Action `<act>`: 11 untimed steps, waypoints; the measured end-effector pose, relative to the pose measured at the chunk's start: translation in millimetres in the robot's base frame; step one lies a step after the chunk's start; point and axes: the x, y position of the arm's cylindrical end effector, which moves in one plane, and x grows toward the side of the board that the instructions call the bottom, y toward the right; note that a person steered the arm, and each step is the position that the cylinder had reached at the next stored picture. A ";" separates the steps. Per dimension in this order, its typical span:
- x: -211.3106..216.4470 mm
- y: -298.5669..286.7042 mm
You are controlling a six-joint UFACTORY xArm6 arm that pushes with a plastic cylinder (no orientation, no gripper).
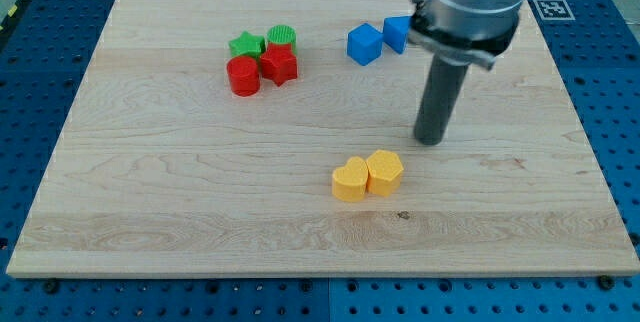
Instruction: Place the blue cube diagonally to the triangle
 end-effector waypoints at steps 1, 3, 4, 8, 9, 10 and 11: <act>-29.5 31.6; -125.1 65.0; -179.7 61.5; -164.1 -52.2; -140.8 -47.3; -164.0 -48.2; -178.1 -65.1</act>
